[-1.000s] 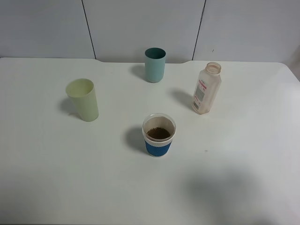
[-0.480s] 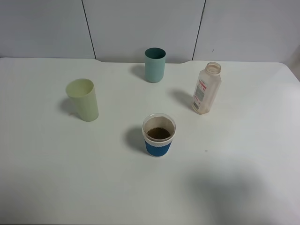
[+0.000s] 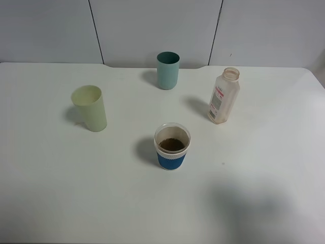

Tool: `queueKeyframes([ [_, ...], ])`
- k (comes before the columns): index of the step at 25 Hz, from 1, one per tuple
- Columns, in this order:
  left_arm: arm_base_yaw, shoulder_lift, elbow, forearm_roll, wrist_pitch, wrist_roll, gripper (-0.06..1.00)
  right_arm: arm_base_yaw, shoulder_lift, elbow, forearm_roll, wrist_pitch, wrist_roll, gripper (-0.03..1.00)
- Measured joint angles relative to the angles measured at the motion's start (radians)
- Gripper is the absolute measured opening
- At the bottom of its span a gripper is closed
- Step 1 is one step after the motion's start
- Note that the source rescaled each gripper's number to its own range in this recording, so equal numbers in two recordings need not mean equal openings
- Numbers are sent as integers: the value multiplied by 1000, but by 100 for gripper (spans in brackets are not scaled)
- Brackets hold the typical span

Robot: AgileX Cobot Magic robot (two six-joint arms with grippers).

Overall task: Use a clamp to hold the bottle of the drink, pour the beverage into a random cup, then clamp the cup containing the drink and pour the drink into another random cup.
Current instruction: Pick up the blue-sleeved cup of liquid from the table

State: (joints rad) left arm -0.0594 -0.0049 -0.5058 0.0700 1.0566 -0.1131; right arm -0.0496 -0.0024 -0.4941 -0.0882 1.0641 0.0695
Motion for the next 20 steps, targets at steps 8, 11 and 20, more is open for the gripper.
queueKeyframes([
  [8,0,0,0,0,0,0,89,0,0,0,0,0,0,100],
  [11,0,0,0,0,0,0,89,0,0,0,0,0,0,100],
  [20,0,0,0,0,0,0,89,0,0,0,0,0,0,100],
])
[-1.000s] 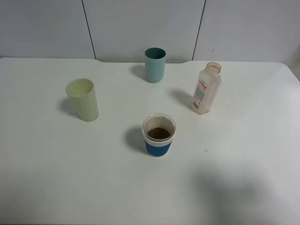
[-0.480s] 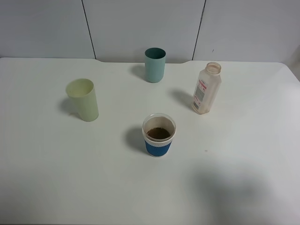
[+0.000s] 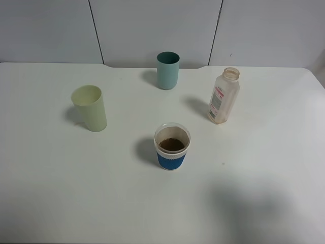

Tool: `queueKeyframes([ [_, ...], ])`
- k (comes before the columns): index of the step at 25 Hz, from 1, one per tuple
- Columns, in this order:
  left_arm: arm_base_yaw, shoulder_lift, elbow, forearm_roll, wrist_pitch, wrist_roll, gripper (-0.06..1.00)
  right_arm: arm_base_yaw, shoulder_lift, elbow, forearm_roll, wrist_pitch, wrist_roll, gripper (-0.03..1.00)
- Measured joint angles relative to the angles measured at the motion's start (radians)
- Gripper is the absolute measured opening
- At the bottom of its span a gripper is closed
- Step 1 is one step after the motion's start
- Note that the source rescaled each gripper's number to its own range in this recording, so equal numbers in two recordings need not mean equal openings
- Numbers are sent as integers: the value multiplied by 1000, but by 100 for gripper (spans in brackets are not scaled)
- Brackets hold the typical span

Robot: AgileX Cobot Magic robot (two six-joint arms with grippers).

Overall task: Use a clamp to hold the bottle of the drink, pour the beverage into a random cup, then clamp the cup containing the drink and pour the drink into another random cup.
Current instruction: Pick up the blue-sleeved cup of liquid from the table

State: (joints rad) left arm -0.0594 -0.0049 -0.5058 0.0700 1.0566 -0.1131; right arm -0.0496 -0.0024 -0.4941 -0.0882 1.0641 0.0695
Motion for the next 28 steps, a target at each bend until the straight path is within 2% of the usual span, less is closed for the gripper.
queueKeyframes([
  [21,0,1,0,-5,0,1,89,0,0,0,0,0,0,100],
  [26,0,83,0,-174,-3,91,89,0,0,0,0,0,0,100],
  [27,0,83,0,-174,-3,91,89,0,0,0,0,0,0,100],
  [28,0,108,0,-209,-6,113,89,0,0,0,0,0,0,100],
])
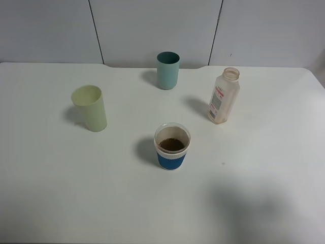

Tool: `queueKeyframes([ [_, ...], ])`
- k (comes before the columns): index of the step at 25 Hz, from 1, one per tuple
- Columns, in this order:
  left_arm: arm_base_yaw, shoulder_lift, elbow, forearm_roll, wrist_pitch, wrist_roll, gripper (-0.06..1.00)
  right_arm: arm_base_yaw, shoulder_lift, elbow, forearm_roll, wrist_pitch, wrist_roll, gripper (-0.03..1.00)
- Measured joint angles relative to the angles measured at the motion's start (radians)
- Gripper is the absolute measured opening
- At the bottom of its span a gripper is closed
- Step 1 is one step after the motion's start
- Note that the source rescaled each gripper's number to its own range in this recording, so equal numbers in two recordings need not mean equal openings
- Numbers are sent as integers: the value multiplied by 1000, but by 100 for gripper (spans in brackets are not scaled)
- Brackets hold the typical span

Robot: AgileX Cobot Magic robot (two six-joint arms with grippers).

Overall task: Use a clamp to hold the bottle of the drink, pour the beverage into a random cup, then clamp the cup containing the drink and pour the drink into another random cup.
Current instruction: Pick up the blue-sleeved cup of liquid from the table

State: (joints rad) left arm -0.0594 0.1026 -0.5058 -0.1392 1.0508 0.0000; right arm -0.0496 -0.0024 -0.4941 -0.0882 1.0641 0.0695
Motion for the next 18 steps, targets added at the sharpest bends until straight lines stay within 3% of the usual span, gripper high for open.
queueKeyframes([
  [1,0,49,0,-47,-5,43,89,0,0,0,0,0,0,100],
  [8,0,234,-8,-145,-72,141,89,0,0,0,0,-1,0,100],
  [12,0,351,-12,-230,-190,263,89,0,0,0,0,-1,0,100],
  [18,0,461,-12,-264,-271,364,89,0,0,0,0,-1,0,100],
])
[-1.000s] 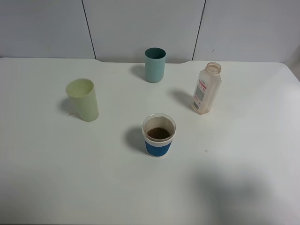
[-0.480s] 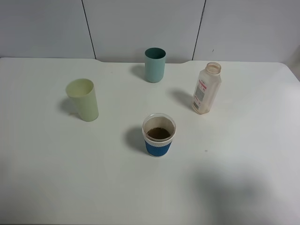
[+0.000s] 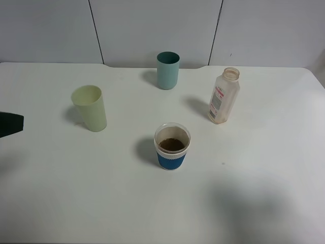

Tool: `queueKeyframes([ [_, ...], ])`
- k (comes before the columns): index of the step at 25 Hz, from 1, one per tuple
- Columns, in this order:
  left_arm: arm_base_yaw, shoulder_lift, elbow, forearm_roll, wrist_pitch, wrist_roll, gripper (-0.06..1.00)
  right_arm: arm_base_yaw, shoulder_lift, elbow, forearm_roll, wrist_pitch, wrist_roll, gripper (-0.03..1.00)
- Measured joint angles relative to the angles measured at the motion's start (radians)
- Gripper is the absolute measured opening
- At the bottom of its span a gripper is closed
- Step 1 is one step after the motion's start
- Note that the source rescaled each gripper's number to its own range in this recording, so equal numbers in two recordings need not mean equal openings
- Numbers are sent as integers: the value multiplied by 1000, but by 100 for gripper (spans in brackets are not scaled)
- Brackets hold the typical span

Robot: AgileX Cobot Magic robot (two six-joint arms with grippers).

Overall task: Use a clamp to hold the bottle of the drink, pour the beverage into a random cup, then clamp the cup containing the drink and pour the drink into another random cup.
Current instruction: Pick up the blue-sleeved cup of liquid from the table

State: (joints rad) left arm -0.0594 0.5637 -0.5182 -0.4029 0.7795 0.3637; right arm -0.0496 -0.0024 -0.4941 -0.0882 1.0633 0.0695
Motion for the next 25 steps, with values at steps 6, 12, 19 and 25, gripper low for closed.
queueKeyframes([
  [6,0,75,0,-37,-55,45,89,0,0,0,0,0,0,100],
  [12,0,200,0,-177,-79,208,89,0,0,0,0,0,0,100],
  [19,-77,264,0,-81,-140,184,89,0,0,0,0,0,0,100],
  [25,-207,284,21,10,-248,43,89,0,0,0,0,0,0,100],
])
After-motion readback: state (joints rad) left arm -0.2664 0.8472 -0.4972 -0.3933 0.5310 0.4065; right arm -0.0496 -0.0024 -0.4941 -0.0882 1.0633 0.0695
